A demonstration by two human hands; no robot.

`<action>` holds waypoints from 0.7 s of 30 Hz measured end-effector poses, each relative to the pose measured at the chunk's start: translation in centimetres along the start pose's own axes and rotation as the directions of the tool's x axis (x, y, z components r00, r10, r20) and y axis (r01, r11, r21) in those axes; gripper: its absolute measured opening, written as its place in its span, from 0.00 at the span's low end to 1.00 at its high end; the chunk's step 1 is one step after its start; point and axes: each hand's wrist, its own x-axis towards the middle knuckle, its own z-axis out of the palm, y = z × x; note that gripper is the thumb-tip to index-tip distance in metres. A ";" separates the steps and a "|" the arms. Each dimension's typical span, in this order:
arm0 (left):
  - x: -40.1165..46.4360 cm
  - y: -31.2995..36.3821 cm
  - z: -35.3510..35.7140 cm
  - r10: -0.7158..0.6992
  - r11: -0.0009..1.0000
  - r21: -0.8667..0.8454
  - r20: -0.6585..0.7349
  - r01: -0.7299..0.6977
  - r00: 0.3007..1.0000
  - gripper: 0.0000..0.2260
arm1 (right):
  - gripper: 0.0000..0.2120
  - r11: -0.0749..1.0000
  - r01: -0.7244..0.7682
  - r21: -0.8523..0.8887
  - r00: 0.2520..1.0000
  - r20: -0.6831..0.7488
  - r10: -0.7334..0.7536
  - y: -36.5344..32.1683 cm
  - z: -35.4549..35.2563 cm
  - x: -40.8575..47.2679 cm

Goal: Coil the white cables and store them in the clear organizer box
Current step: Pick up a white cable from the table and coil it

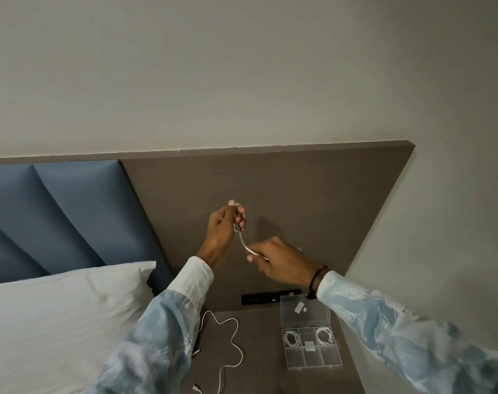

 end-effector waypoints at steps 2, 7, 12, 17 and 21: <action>-0.4 -0.5 -0.2 0.050 0.990 0.133 -0.009 -0.048 0.999 0.18 | 0.15 1.000 0.002 -0.026 1.000 0.029 -0.001 -0.4 -0.5 -0.1; -2.2 -2.1 0.2 0.028 0.926 0.367 0.161 -0.087 0.986 0.20 | 0.08 0.999 0.018 -0.027 1.000 -0.010 -0.019 -0.6 -3.2 1.4; -3.1 -1.8 1.0 -0.157 0.935 0.344 0.177 0.088 0.972 0.30 | 0.09 0.988 -0.049 0.144 0.991 -0.119 0.067 1.1 -4.9 2.2; -3.5 -1.5 1.6 -0.087 0.875 0.480 0.035 0.059 0.996 0.38 | 0.09 0.923 -0.220 0.316 0.975 0.113 0.193 1.9 -3.3 2.2; -3.4 -2.6 1.8 0.091 0.839 0.542 -0.237 0.054 0.967 0.34 | 0.11 0.855 -0.255 0.452 0.960 0.013 0.280 1.9 -1.6 1.5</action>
